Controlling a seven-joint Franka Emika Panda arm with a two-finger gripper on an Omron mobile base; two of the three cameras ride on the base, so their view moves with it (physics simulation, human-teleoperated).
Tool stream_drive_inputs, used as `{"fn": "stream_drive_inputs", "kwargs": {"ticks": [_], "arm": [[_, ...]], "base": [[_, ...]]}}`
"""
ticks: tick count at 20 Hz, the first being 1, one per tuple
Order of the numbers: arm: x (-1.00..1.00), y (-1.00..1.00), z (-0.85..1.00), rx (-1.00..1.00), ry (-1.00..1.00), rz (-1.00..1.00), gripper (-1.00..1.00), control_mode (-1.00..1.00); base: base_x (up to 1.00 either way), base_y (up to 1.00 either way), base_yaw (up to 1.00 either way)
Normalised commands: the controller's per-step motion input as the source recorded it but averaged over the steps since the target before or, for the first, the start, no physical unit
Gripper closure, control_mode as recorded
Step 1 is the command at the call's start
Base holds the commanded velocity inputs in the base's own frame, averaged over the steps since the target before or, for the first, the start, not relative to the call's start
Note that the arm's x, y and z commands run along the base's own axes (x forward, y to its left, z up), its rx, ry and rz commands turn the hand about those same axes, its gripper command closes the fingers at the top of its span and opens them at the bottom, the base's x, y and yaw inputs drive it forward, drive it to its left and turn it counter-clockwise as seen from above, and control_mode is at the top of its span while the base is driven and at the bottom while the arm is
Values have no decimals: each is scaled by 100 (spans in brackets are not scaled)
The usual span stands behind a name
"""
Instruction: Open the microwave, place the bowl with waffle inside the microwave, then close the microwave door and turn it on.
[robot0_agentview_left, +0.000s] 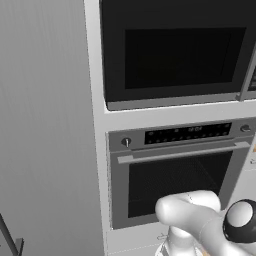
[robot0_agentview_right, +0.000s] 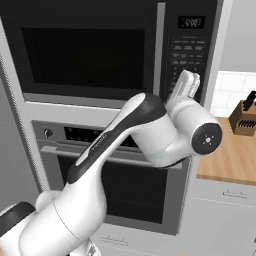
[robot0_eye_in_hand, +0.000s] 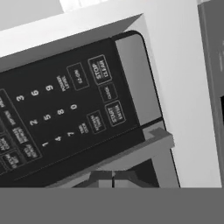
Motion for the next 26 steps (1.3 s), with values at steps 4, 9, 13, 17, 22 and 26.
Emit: {"fn": "stream_drive_inputs", "kwargs": {"ticks": [4,9,13,17,22,26], "arm": [[52,-31,-5,3,-1,2,100,-100],[23,-27,-18,0,0,2,100,-100],[4,-24,-13,0,0,0,100,-100],[6,-7,-10,0,0,0,100,-100],[1,28,0,0,0,0,100,-100],[2,14,0,0,-1,0,100,-100]], "base": [[0,0,0],[0,0,0],[0,0,0],[0,0,0],[0,0,0],[0,0,0]]}}
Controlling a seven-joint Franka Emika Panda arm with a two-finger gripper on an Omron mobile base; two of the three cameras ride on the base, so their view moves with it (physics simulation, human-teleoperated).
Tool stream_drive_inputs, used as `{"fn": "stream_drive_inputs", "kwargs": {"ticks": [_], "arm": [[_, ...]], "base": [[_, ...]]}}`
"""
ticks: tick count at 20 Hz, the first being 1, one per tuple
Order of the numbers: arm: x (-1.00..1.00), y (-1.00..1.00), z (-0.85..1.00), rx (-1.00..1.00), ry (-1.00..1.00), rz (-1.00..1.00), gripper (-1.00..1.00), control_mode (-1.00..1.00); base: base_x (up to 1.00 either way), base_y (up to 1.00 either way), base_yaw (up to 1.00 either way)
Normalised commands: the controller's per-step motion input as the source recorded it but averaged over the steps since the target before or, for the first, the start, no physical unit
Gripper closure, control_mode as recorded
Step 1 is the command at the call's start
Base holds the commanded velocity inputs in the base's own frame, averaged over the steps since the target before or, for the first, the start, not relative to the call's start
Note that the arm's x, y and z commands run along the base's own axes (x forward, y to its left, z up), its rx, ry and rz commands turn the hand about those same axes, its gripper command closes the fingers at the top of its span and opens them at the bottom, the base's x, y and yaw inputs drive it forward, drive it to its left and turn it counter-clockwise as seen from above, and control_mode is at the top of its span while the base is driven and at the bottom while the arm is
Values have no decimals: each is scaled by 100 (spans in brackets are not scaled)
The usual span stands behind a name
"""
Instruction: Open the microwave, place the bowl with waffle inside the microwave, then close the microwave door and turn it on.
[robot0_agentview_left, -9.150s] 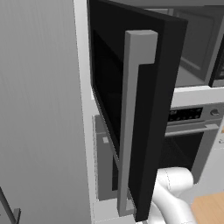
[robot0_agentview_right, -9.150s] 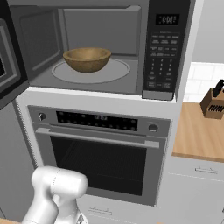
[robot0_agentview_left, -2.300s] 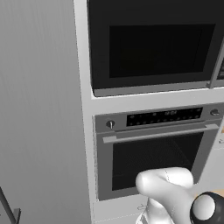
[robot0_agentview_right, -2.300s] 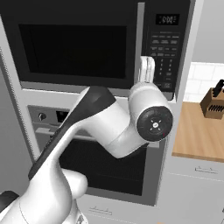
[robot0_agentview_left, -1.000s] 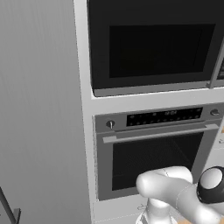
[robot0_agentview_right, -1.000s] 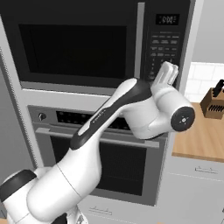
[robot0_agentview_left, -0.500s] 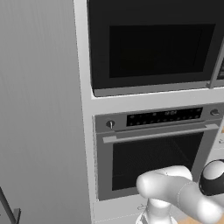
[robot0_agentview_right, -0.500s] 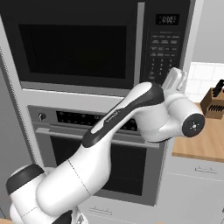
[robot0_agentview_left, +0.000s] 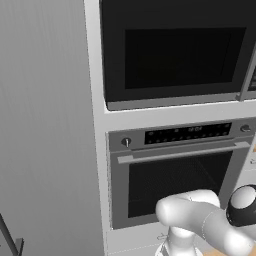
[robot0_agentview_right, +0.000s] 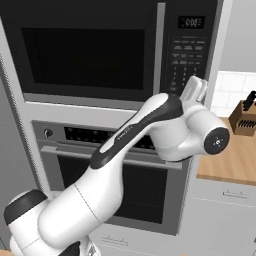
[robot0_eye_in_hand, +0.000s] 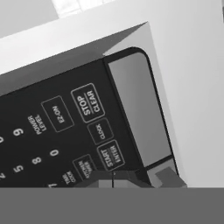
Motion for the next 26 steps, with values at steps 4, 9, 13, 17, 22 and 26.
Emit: {"fn": "stream_drive_inputs", "kwargs": {"ticks": [4,9,13,17,22,26], "arm": [[22,0,0,0,0,0,100,-100],[19,0,0,0,0,0,100,-100],[14,0,-1,0,0,0,100,-100],[2,0,-7,0,0,0,100,-100],[5,0,-9,0,0,0,100,-100],[13,0,-6,0,0,0,100,-100]], "base": [[0,0,0],[0,0,0],[0,0,0],[0,0,0],[0,0,0],[0,0,0]]}}
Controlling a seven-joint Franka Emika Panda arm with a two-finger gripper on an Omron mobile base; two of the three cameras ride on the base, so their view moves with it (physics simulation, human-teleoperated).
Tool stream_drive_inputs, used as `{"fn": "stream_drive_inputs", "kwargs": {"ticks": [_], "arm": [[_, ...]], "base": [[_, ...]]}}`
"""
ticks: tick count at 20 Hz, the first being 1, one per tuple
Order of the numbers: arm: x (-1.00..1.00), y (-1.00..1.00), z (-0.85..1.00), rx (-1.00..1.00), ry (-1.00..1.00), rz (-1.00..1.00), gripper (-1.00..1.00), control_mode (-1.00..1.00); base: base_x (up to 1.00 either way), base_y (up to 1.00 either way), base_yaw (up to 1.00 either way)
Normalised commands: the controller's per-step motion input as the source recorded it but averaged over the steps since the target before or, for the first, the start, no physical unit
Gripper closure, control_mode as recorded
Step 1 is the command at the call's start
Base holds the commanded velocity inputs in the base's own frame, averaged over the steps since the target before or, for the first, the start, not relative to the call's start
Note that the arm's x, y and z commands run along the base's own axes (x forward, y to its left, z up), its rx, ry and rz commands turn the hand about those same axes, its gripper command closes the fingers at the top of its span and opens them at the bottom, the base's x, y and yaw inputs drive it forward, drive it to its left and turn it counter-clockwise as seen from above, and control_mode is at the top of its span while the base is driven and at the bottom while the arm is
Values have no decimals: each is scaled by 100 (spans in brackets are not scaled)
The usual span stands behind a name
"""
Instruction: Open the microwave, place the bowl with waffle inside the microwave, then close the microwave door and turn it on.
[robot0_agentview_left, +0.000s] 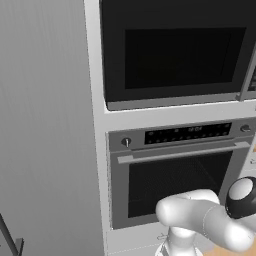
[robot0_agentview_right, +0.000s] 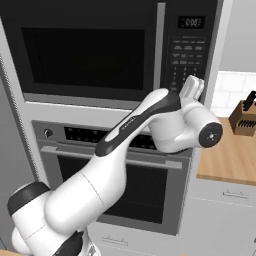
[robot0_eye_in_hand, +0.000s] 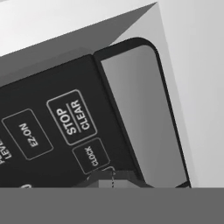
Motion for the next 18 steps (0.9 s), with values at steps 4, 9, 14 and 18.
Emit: {"fn": "stream_drive_inputs", "kwargs": {"ticks": [4,9,14,18], "arm": [[21,0,-6,0,0,0,100,-100],[30,0,-8,0,0,0,100,-100],[13,0,-2,0,0,0,100,-100],[0,0,0,0,0,0,100,-100]], "base": [[0,0,0],[0,0,0],[0,0,0],[0,0,0]]}}
